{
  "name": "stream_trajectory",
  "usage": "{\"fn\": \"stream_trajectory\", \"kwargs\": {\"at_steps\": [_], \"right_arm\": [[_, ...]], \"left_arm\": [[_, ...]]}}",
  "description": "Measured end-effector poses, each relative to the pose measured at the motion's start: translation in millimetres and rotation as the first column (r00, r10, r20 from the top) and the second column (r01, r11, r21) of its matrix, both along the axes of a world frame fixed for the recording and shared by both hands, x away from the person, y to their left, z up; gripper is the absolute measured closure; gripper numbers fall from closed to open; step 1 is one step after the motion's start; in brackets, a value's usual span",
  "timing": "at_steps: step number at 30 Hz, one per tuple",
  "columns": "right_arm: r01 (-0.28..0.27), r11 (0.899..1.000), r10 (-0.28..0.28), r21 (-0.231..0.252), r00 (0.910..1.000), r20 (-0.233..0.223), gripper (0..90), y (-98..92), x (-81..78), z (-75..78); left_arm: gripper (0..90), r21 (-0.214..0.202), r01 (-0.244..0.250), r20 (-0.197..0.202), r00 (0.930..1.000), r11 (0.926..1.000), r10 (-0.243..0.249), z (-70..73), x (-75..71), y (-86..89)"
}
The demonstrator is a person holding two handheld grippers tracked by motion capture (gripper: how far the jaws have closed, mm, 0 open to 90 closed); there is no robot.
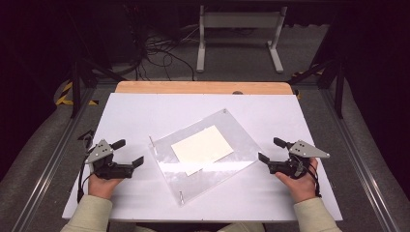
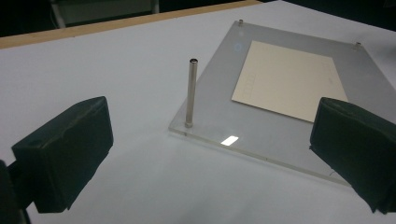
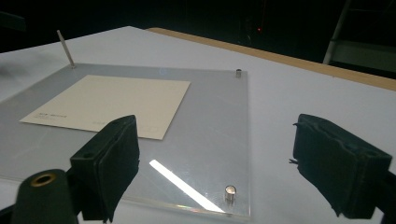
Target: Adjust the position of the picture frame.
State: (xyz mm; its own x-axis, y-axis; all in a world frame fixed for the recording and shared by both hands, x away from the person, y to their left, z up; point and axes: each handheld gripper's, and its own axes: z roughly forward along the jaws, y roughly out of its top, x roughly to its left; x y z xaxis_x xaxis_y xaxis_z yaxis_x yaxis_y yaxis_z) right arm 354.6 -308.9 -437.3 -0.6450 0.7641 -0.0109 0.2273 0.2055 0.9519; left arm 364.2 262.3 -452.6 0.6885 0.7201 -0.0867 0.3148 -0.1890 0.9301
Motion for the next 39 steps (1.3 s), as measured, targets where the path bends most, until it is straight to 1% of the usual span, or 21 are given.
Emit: {"fn": "stream_trajectory", "kwargs": {"at_steps": [4,8,11,14,15,16,19,21,22,24,26,27,28,29,31,32,34,35,36,38,39], "right_arm": [[0.003,1.0,-0.003,-0.007,1.0,-0.002,15.0,-0.7,-1.4,0.3],[0.006,1.0,-0.006,-0.002,1.0,-0.001,15.1,-1.8,-2.0,0.0],[0.009,1.0,-0.009,-0.009,1.0,-0.001,15.1,-2.9,-2.8,-0.2],[0.011,1.0,-0.011,-0.005,0.9999,-0.003,15.1,-3.3,-3.4,0.0],[0.012,1.0,-0.012,-0.007,0.9999,-0.003,15.1,-3.4,-3.8,0.1],[0.012,1.0,-0.012,-0.008,0.9999,-0.001,15.2,-3.4,-4.2,0.1],[0.013,1.0,-0.013,-0.008,0.9999,-0.002,15.1,-3.5,-4.5,0.2],[0.011,1.0,-0.011,-0.01,0.9999,-0.004,15.3,-3.1,-4.6,0.0],[0.011,1.0,-0.011,-0.011,0.9999,-0.005,15.3,-3.0,-4.5,-0.3],[0.01,1.0,-0.01,-0.01,0.9999,-0.006,15.4,-3.1,-4.0,-0.6],[0.009,1.0,-0.009,-0.009,0.9999,-0.008,15.7,-3.1,-3.8,-0.8],[0.007,1.0,-0.007,-0.009,0.9999,-0.008,15.8,-3.0,-3.7,-0.9],[0.007,1.0,-0.007,-0.01,1.0,-0.006,15.8,-2.8,-3.5,-1.0],[0.006,1.0,-0.006,-0.01,1.0,-0.006,15.8,-2.7,-3.4,-1.0],[0.007,1.0,-0.007,-0.01,0.9999,-0.008,15.9,-2.6,-3.5,-1.1],[0.006,1.0,-0.007,-0.012,0.9999,-0.009,15.8,-2.5,-3.5,-1.0],[0.004,1.0,-0.004,-0.009,1.0,-0.009,15.9,-2.3,-3.6,-1.1],[0.004,1.0,-0.004,-0.009,0.9999,-0.01,15.9,-2.3,-3.6,-1.1],[0.005,1.0,-0.005,-0.011,0.9999,-0.01,16.0,-2.4,-3.6,-1.1],[0.005,1.0,-0.005,-0.01,0.9999,-0.013,16.1,-2.5,-3.5,-1.3],[0.006,1.0,-0.006,-0.01,0.9999,-0.013,16.1,-2.4,-3.5,-1.4]], "left_arm": [[0.0,-0.005,0.006,-0.002,1.0,1.0,-0.006,1.7,-0.5,-1.1],[0.0,-0.001,0.029,0.003,0.9996,0.9996,-0.029,5.7,-1.4,-6.1],[0.1,-0.009,0.048,0.009,0.9988,0.9988,-0.048,9.7,-2.6,-11.5],[0.1,-0.005,0.088,0.014,0.9961,0.9961,-0.088,14.4,-5.0,-21.1],[0.1,0.004,0.103,0.018,0.9945,0.9947,-0.103,16.0,-5.7,-24.9],[0.1,0.006,0.111,0.017,0.9936,0.9938,-0.111,16.9,-6.3,-27.2],[0.2,-0.001,0.144,0.025,0.9892,0.9895,-0.144,21.1,-9.5,-36.4],[0.4,-0.015,0.174,0.032,0.9844,0.9847,-0.173,25.0,-12.8,-43.5],[0.5,-0.013,0.189,0.04,0.9813,0.9819,-0.188,27.2,-14.6,-47.2],[0.8,-0.009,0.208,0.045,0.9773,0.9782,-0.207,30.2,-17.7,-53.1],[0.9,-0.018,0.228,0.048,0.9728,0.9736,-0.227,32.0,-19.9,-58.2],[0.9,-0.013,0.243,0.051,0.9689,0.9699,-0.242,33.7,-21.7,-61.4],[0.9,-0.015,0.254,0.052,0.9661,0.9671,-0.253,34.4,-23.0,-64.0],[0.9,-0.015,0.254,0.052,0.9661,0.9671,-0.253,34.4,-23.0,-64.0],[0.9,-0.016,0.275,0.051,0.9604,0.9612,-0.274,35.9,-25.5,-69.1],[0.9,-0.017,0.287,0.043,0.9572,0.9577,-0.286,36.7,-26.8,-71.3],[1.1,-0.025,0.303,0.038,0.9525,0.9526,-0.302,37.8,-28.7,-74.7],[1.2,-0.026,0.307,0.037,0.9512,0.9513,-0.306,38.3,-30.1,-76.5],[1.2,-0.019,0.319,0.042,0.9471,0.9475,-0.318,39.0,-31.3,-78.5],[1.3,-0.019,0.333,0.04,0.9424,0.9427,-0.332,39.7,-33.8,-82.0],[1.5,-0.011,0.344,0.04,0.9383,0.9389,-0.343,40.1,-35.3,-84.3]]}}
